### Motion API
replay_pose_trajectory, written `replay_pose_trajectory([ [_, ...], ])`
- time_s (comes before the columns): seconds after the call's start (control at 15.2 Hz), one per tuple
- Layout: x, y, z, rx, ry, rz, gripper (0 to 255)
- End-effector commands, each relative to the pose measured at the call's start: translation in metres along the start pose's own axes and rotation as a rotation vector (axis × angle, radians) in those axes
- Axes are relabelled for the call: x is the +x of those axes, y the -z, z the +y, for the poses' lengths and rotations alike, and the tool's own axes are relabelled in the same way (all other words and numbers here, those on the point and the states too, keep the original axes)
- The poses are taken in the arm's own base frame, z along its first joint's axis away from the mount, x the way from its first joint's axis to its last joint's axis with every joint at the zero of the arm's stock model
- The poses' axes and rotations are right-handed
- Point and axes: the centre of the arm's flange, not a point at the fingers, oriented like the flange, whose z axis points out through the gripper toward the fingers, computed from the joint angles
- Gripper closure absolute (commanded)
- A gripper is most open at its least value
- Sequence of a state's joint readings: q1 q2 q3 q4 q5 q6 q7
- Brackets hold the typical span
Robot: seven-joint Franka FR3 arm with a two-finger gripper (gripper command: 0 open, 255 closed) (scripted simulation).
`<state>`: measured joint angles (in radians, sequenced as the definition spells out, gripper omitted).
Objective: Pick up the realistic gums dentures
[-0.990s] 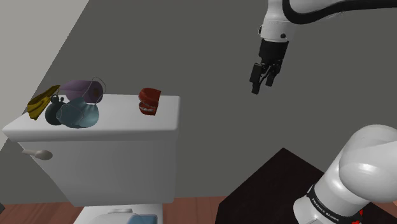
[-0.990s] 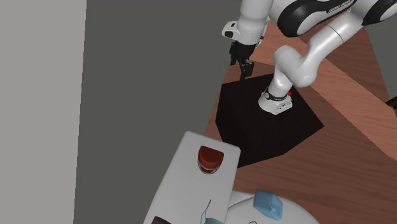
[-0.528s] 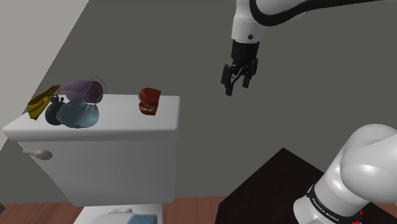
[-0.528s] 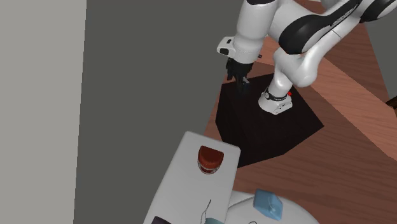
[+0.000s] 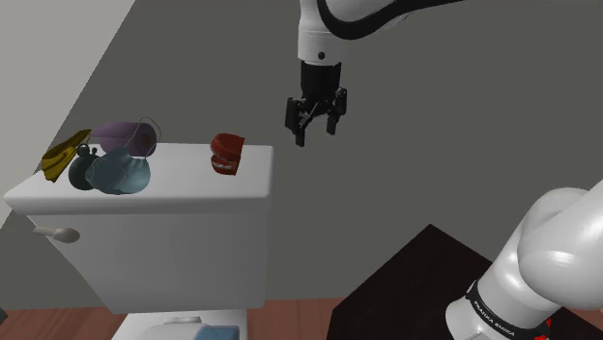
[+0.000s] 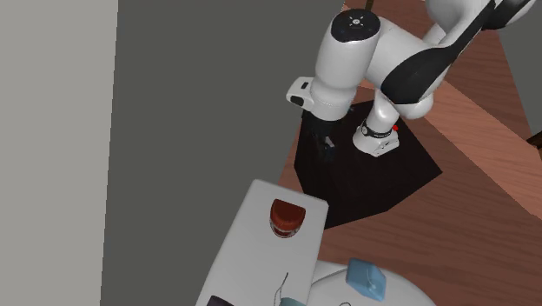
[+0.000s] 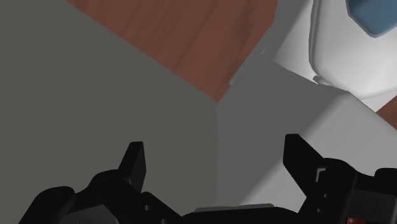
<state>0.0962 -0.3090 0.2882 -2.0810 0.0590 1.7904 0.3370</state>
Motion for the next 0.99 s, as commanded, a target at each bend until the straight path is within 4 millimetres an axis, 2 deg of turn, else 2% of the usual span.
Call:
replay_pose_trajectory([
  [0.0,0.015,-0.002,-0.024,0.001,-0.007,0.003,0],
  [0.79,0.102,-0.004,-0.154,0.001,-0.038,0.022,0],
  [0.92,0.103,-0.010,-0.156,0.001,-0.039,0.022,0],
])
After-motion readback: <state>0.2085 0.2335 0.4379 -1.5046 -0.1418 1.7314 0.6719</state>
